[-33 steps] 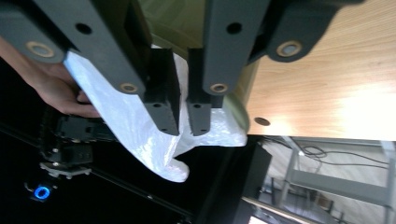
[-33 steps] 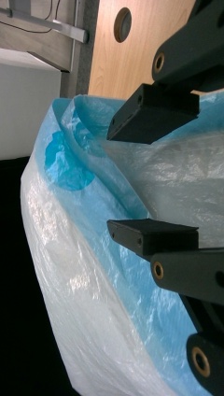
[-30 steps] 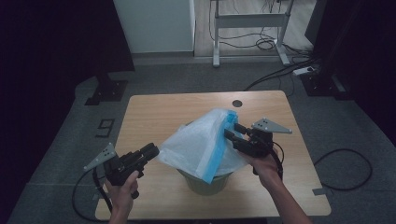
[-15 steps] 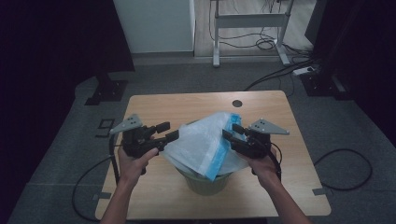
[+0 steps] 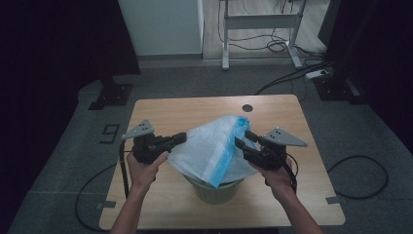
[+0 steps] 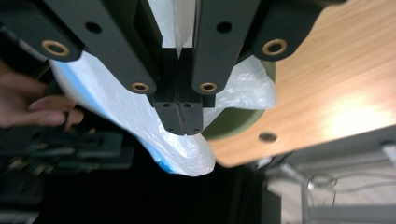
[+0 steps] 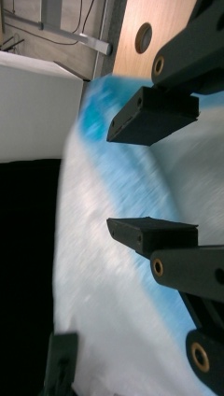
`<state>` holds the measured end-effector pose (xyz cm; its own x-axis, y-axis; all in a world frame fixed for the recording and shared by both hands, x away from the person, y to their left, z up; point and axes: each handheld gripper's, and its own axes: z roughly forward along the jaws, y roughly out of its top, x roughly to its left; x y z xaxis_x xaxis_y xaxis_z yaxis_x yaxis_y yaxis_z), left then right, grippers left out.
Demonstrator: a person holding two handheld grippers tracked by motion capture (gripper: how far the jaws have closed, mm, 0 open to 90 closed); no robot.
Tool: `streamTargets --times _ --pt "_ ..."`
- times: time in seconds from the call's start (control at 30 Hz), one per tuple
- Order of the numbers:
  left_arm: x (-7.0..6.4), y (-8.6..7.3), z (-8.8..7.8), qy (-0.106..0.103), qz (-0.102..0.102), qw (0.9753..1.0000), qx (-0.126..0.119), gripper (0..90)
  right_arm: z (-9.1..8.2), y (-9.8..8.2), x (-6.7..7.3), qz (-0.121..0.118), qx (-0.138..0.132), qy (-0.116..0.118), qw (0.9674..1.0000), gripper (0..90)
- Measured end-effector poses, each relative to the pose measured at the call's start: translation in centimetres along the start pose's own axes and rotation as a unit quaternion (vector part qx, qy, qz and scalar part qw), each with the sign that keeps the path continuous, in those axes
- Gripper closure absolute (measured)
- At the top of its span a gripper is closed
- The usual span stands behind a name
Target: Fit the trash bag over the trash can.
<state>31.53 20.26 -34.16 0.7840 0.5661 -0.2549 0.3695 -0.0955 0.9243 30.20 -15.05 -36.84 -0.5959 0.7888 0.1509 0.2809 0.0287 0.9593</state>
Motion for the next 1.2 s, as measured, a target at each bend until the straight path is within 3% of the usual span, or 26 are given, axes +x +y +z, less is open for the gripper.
streamTargets --times 0.1,0.17,0.2,0.27,0.37,0.57,0.8,0.97,1.2 --pt "0.1 -0.7 -1.4 -0.025 -0.009 0.9985 -0.047 89.7 -0.5 -0.1 -0.2 0.005 -0.002 -0.002 1.0 49.5" --pt "0.3 -1.2 -2.2 -0.042 -0.021 0.9959 -0.077 89.7 -0.8 -0.2 -0.3 0.012 -0.003 0.003 0.9999 48.9" --pt "0.4 -1.5 -2.6 -0.056 -0.031 0.9935 -0.095 89.7 -0.8 -0.2 -0.3 0.013 -0.004 0.007 0.9999 48.6" --pt "0.6 -1.9 -3.1 -0.071 -0.034 0.9911 -0.107 89.7 -1.0 -0.1 -0.2 0.021 -0.006 0.022 0.9995 48.1" --pt "0.6 -2.4 -3.4 -0.075 -0.03 0.991 -0.107 89.7 -0.9 0.1 0.2 0.025 -0.011 0.038 0.9989 47.8" --pt "0.6 -2.9 -3.7 -0.072 -0.024 0.9913 -0.107 89.7 -0.5 0.5 0.5 0.031 -0.018 0.042 0.9985 47.9" --pt "0.5 -3.5 -3.6 -0.091 -0.017 0.9896 -0.11 89.6 0.1 0.5 0.5 0.048 -0.018 0.047 0.9976 49.0" --pt "0.4 -3.9 -3.6 -0.089 -0.014 0.9898 -0.11 89.6 0.5 0.6 0.6 0.047 -0.015 0.035 0.9982 49.3" --pt "0.9 -4.2 -3.7 -0.104 -0.025 0.9872 -0.119 89.6 0.9 0.0 0.4 0.051 -0.001 0.032 0.9982 49.6"
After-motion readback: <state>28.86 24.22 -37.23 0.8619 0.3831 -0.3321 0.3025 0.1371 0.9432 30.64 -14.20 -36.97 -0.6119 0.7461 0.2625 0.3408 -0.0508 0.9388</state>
